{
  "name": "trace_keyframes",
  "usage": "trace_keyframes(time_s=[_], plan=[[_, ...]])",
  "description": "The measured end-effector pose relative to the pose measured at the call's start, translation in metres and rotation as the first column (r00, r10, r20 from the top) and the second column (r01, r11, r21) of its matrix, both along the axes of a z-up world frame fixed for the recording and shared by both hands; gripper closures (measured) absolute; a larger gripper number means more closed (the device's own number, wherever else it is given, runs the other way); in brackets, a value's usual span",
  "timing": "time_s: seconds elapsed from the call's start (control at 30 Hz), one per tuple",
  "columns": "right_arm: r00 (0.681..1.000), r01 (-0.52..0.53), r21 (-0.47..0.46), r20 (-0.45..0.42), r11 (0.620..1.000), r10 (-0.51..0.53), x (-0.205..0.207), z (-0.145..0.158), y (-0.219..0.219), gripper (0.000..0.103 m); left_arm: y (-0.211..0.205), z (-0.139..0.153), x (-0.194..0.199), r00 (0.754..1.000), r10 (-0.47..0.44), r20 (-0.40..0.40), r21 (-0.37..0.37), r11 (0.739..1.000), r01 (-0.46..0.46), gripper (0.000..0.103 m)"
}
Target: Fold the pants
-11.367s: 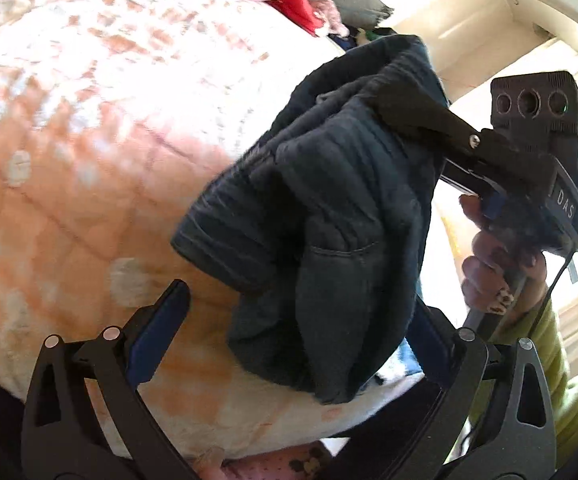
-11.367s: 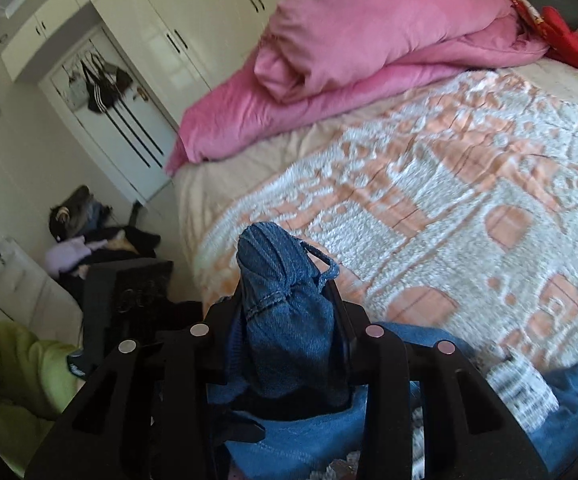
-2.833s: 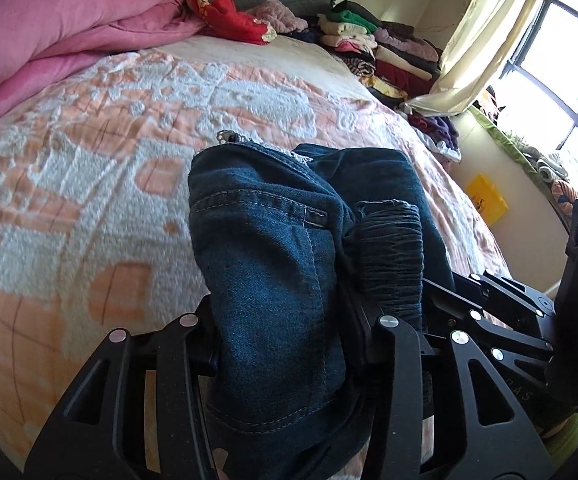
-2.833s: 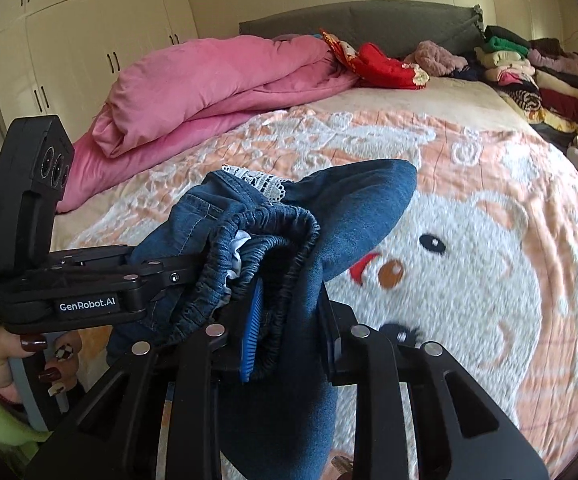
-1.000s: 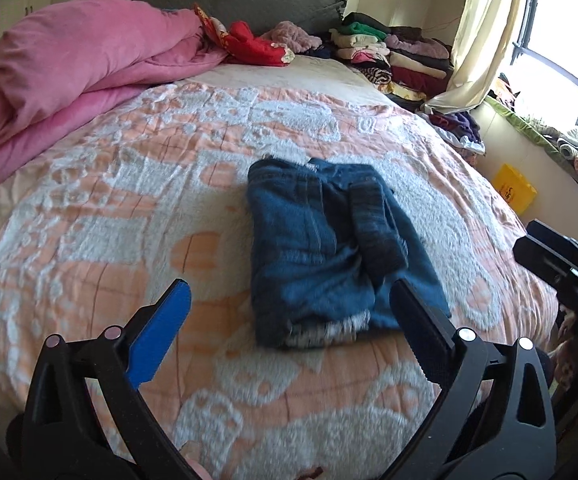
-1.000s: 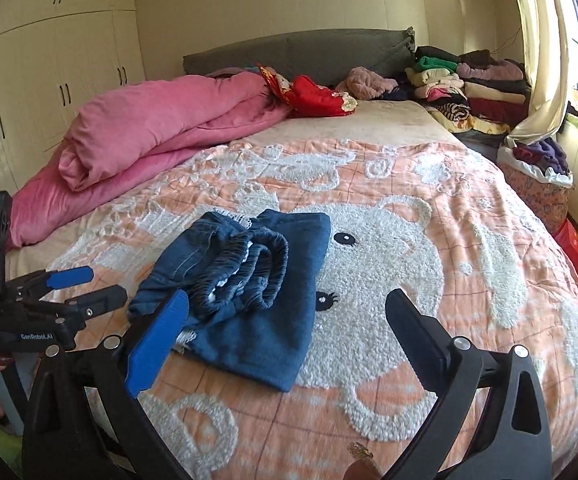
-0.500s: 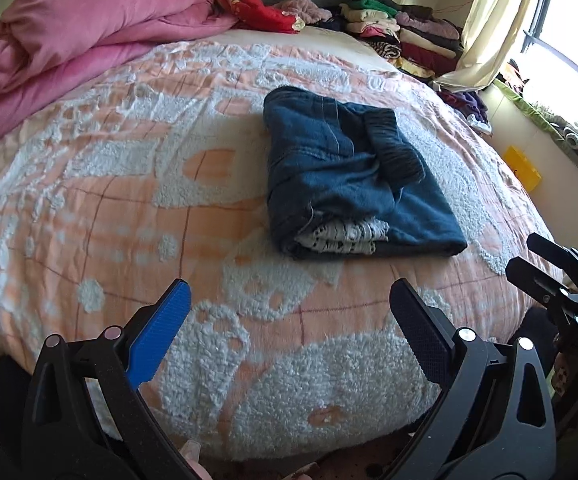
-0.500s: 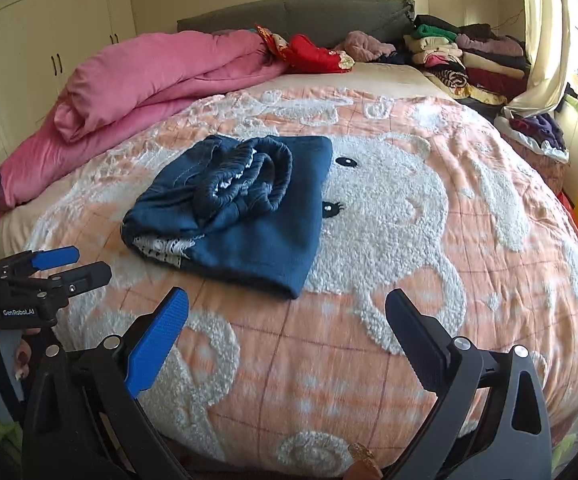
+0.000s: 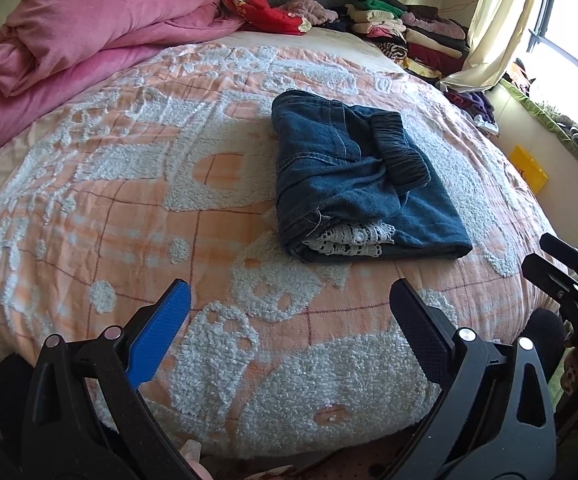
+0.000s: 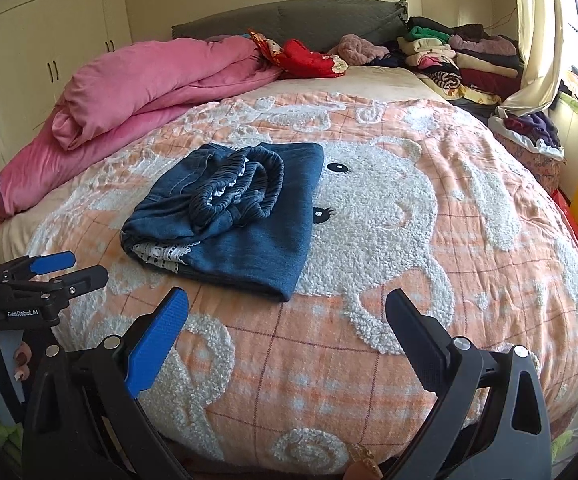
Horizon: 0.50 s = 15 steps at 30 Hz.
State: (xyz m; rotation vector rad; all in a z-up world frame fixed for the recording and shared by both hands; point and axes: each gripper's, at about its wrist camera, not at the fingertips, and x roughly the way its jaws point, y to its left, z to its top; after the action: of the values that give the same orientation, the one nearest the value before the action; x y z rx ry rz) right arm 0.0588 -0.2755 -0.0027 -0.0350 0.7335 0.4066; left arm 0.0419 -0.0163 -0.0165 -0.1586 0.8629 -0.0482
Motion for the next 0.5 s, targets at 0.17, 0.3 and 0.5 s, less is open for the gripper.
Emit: trace_keyframes(time_s=[0.17, 0.3, 0.5], plan=[[1.000, 0.003, -0.001, 0.004, 1.000, -0.003, -0.0009, 0.0018, -0.0028, 0.005, 0.0005, 0.0018, -0.0004, 1.000, -0.002, 0.003, 0.000, 1.000, 0.002, 0.010], [1.000, 0.005, -0.005, 0.005, 1.000, -0.005, -0.0021, 0.0026, -0.0043, 0.005, 0.0007, 0.0031, -0.0009, 1.000, 0.000, 0.001, -0.002, 1.000, 0.000, 0.010], [1.000, 0.013, -0.007, 0.007, 1.000, -0.013, -0.0034, 0.0042, -0.0058, 0.005, 0.0002, 0.0033, -0.0011, 1.000, 0.000, 0.002, 0.001, 1.000, 0.000, 0.010]])
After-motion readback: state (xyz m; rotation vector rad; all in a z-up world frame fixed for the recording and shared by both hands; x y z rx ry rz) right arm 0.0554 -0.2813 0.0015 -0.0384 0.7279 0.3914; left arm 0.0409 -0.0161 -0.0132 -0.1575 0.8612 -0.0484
